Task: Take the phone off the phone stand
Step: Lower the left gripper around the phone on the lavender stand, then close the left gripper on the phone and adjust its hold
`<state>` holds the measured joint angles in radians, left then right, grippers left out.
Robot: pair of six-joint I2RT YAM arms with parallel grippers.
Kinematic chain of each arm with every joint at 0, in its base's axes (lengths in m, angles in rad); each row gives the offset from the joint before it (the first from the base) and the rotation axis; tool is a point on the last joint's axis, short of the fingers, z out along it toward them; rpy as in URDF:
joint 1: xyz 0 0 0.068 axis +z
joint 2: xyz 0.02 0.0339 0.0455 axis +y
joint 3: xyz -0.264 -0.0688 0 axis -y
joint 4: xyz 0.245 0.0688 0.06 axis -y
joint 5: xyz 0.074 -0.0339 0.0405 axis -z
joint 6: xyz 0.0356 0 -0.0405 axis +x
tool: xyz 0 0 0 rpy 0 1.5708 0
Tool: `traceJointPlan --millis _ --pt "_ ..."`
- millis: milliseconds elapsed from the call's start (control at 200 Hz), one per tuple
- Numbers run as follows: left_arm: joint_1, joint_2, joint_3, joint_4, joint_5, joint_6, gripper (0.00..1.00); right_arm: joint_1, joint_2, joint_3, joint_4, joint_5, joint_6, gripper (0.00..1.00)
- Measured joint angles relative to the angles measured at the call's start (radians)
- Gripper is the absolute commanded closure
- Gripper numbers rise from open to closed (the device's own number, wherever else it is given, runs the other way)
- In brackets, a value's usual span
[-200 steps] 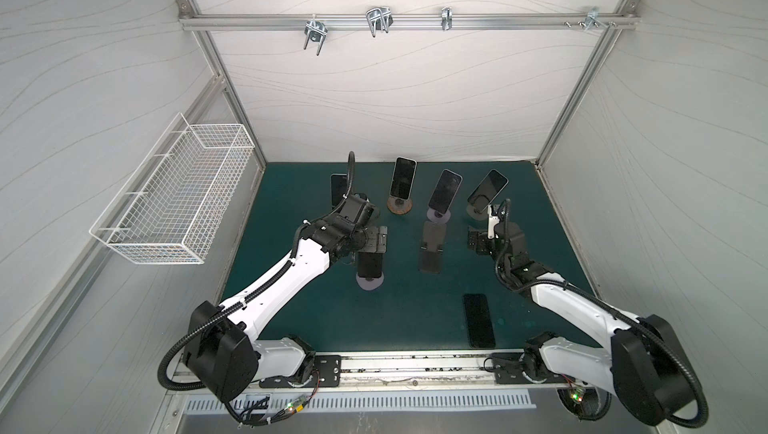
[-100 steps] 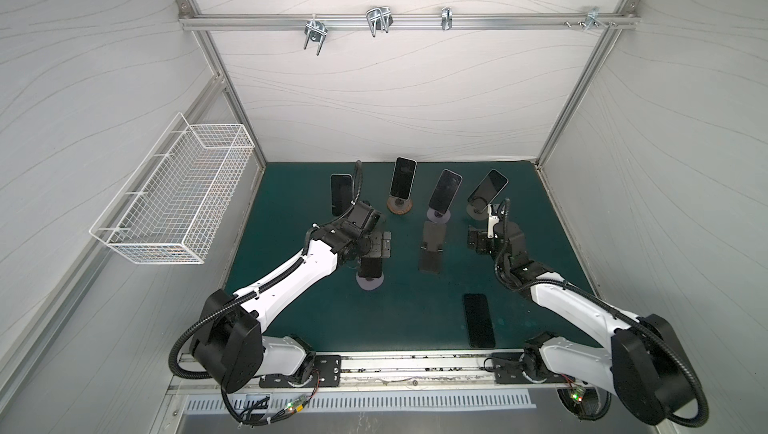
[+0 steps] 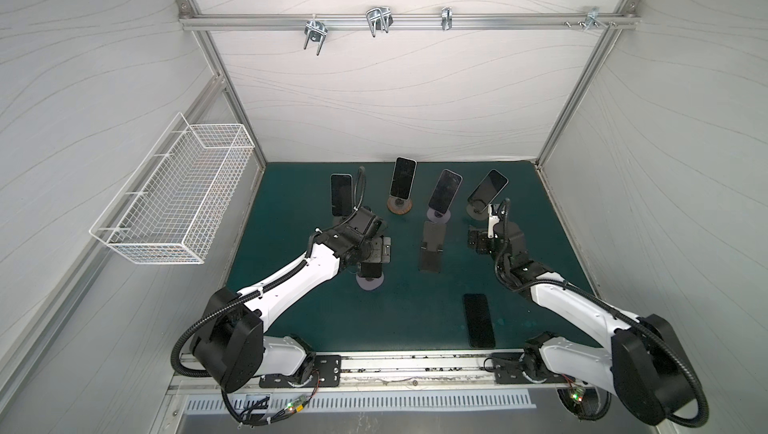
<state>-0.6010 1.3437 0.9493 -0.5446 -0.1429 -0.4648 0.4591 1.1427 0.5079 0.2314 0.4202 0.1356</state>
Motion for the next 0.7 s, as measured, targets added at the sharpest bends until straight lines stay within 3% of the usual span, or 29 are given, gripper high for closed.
traceJointPlan --millis 250,460,700 --pt "-0.004 0.021 -0.001 0.035 0.012 0.031 0.01 0.002 0.0 0.0 0.0 0.003 0.0 0.01" --pt "-0.004 0.026 -0.011 0.039 0.022 0.057 0.23 0.003 0.0 0.0 0.0 0.01 0.005 0.01" --pt "-0.004 0.026 -0.011 0.038 -0.011 0.075 0.3 0.005 0.0 0.0 0.0 0.013 0.006 0.01"
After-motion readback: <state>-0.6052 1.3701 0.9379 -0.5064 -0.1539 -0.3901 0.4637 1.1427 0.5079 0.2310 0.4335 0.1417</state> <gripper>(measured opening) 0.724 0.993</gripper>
